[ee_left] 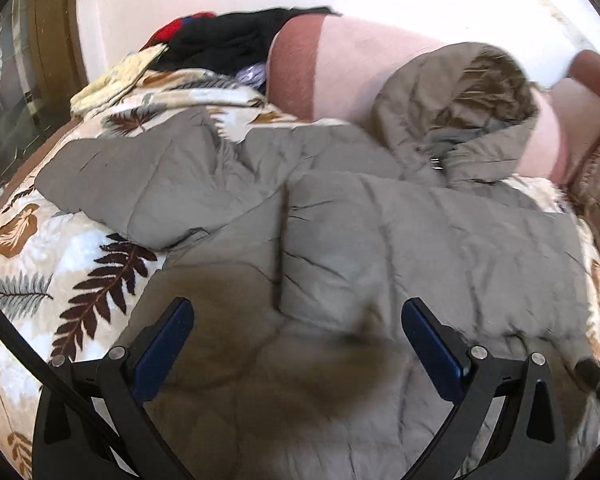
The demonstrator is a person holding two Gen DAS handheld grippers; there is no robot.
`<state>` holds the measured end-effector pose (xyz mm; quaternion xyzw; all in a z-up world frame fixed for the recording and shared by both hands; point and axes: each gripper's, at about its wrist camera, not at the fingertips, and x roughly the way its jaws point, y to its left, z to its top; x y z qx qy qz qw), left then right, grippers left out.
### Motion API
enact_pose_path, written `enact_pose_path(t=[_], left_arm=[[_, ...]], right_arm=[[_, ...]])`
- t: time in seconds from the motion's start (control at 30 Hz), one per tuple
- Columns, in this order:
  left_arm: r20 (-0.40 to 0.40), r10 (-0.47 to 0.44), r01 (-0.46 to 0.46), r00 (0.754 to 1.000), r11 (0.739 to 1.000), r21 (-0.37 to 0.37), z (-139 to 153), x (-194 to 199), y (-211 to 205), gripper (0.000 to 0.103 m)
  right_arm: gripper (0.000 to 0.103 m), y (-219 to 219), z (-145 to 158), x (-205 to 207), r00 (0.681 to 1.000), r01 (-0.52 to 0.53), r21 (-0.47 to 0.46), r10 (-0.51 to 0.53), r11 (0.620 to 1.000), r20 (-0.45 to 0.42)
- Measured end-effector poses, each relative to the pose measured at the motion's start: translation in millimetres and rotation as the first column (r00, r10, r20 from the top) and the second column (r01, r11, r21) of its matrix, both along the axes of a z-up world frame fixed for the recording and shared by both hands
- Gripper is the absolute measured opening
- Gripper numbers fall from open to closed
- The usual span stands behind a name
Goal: Fold large clothes
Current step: 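Carry the sleeve across the jacket body and open the right tool, then withdraw the right tool from the folded sleeve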
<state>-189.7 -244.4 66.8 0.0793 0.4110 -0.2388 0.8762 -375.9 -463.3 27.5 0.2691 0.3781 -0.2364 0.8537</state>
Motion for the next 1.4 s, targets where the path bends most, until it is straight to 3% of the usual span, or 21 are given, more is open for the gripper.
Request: enact_pose_path(t=[0.2,0.4,0.47,0.6,0.67,0.77,0.93,1.07,1.13,1.23,1.33,1.4], left_arm=[[0.019,-0.073,0.073,0.997,0.997,-0.017,10,-54,23,0.103],[0.035,-0.119,0.117,0.992,0.992,0.046,-2,-119,69,0.103],[0.024,-0.116,0.114,0.993,0.991,0.074,-11,-126,79,0.103],[-0.039,-0.114,0.118,0.993,0.987,0.106,-28,-130,84,0.103],[-0.095,-0.116,0.127,0.989,0.984,0.123,-40,-129,84,0.103],[-0.11,-0.111,0.125,0.988,0.984,0.128,-46,-127,84,0.103],[-0.065,-0.148,0.157,0.987,0.975,0.158,-53,-135,84,0.103],[-0.056,-0.155,0.161,0.986,0.978,0.135,-56,-135,88,0.103],[-0.053,-0.156,0.162,0.986,0.98,0.116,-56,-134,90,0.103],[-0.042,-0.179,0.184,0.983,0.974,0.13,-55,-135,88,0.103],[-0.053,-0.184,0.189,0.982,0.975,0.114,-50,-133,89,0.103],[-0.049,-0.177,0.18,0.983,0.982,0.063,-45,-133,93,0.103]], right_arm=[[0.07,64,-4,-41,0.998,-0.066,0.007,0.066,0.998,0.009],[0.079,108,-16,-63,0.992,-0.121,-0.009,0.121,0.993,-0.018],[0.085,121,-19,-67,0.992,-0.124,-0.049,0.123,0.991,-0.031],[0.1,133,-33,-62,0.984,-0.163,-0.041,0.159,0.986,-0.074],[0.101,139,-43,-60,0.981,-0.168,-0.064,0.16,0.984,-0.105],[0.103,144,-43,-66,0.983,-0.168,-0.097,0.16,0.981,-0.086],[0.102,133,-45,-80,0.985,-0.171,-0.044,0.171,0.984,0.003],[0.102,140,-45,-79,0.982,-0.186,-0.06,0.186,0.981,-0.004],[0.099,140,-43,-78,0.981,-0.192,-0.057,0.191,0.98,-0.021],[0.082,134,-31,-88,0.982,-0.178,-0.022,0.179,0.984,0.063],[0.075,138,-17,-94,0.978,-0.167,-0.082,0.176,0.982,0.109],[0.065,145,-12,-94,0.976,-0.173,-0.127,0.187,0.977,0.114]])
